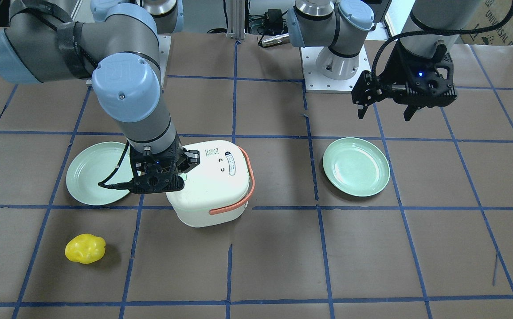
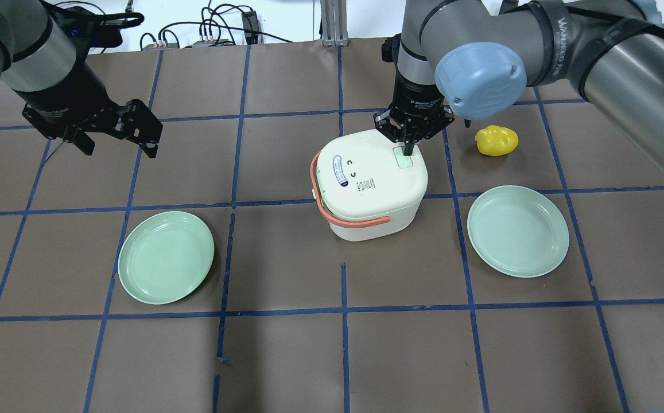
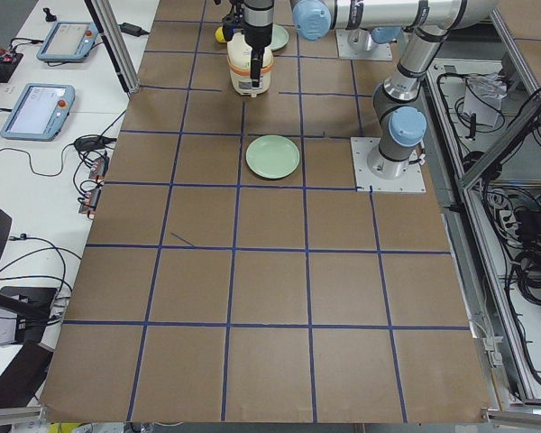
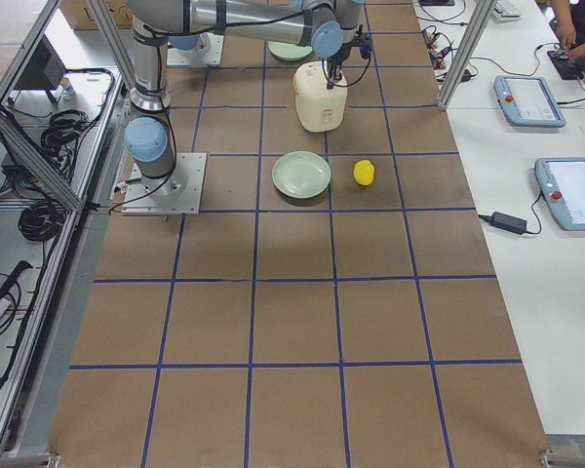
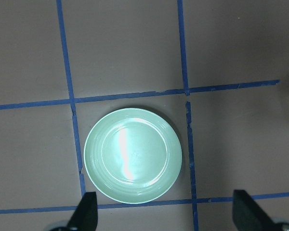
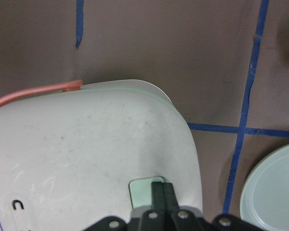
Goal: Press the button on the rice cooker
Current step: 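Press down on the green lid button with the closed right gripper, then lift the right gripper away as the rice cooker lid pops open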
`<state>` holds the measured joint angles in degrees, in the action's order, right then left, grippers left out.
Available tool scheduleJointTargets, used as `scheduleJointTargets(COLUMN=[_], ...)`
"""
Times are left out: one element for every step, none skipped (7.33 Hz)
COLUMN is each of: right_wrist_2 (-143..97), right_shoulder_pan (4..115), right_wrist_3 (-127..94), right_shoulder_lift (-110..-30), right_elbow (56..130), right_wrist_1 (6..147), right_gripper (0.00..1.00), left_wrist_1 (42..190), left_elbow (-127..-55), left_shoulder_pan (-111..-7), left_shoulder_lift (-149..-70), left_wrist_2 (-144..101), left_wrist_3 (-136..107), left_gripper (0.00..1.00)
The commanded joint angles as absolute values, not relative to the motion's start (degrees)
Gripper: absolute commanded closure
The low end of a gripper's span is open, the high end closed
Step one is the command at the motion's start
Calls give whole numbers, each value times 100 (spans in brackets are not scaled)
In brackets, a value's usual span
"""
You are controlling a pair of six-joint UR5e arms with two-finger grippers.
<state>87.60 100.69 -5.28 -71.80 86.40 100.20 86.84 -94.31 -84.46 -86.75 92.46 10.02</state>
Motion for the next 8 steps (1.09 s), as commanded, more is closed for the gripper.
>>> scheduleJointTargets(right_wrist_2=[8763, 8763, 8763, 8763, 8789, 8859, 8885, 8799], right_shoulder_pan=[10072, 10072, 10072, 10072, 10090, 10072, 9820, 9452], right_wrist_3=[-536, -536, -554, -589, -598, -589, -389, -230], right_shoulder_lift=[-7154, -7146, -7154, -7207, -7346, -7574, -7663, -7821], right_elbow=[8640, 8640, 8631, 8570, 8439, 8211, 7948, 7789], right_wrist_1=[10020, 10020, 10020, 10011, 9845, 9565, 9528, 9144], right_gripper=[88, 88, 88, 85, 73, 49, 1, 0], left_wrist_1=[8684, 8684, 8684, 8684, 8684, 8684, 8684, 8684], left_elbow=[-9431, -9431, -9431, -9431, -9431, -9431, -9431, -9431], left_shoulder_pan=[-8446, -8446, -8446, -8446, -8446, -8446, -8446, -8446], left_shoulder_lift=[-8675, -8675, -8675, -8675, -8675, -8675, -8675, -8675], left_wrist_2=[9246, 9246, 9246, 9246, 9246, 9246, 9246, 9246], left_wrist_3=[1002, 1002, 1002, 1002, 1002, 1002, 1002, 1002], left_gripper=[0, 0, 0, 0, 0, 0, 0, 0])
